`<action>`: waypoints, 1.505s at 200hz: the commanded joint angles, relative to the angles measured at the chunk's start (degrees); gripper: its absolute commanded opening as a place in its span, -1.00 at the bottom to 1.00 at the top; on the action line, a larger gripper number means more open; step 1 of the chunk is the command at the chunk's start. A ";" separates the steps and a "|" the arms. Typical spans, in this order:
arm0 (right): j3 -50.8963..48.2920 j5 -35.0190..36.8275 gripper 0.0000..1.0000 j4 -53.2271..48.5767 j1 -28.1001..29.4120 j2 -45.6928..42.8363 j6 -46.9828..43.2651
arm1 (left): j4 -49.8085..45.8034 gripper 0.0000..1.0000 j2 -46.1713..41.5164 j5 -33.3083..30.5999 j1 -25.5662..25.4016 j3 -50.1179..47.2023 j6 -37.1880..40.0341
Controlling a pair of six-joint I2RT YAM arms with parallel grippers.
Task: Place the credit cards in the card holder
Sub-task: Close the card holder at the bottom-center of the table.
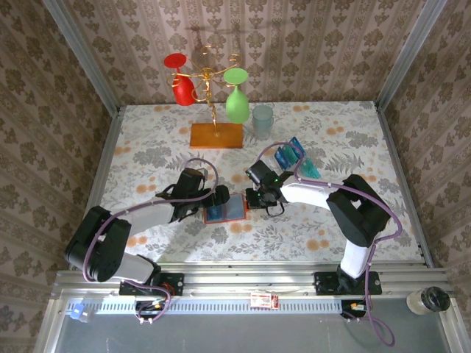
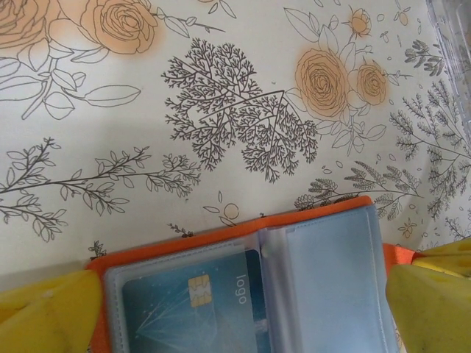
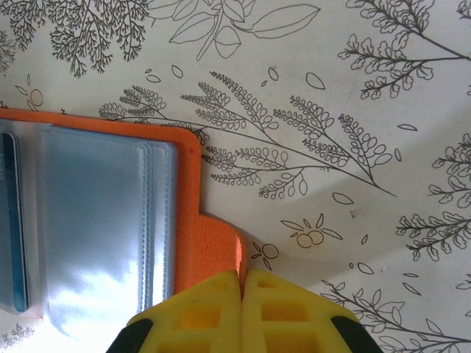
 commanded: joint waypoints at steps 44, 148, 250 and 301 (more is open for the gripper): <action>-1.01 -0.86 -1.00 1.00 -0.29 0.73 0.38 | -2.41 1.00 -1.51 -3.40 -0.54 -1.50 -0.99; -1.27 -2.00 -1.00 2.23 -0.24 0.82 0.79 | -2.34 1.00 3.51 -2.25 -3.64 2.73 0.28; -2.81 -4.10 -1.00 5.16 -1.59 0.87 1.08 | 9.66 1.00 -2.61 -1.13 -10.63 3.17 -7.66; -4.84 -7.88 -0.55 6.52 -5.88 -3.22 1.14 | 15.06 1.00 3.96 -1.75 -13.57 4.90 -11.16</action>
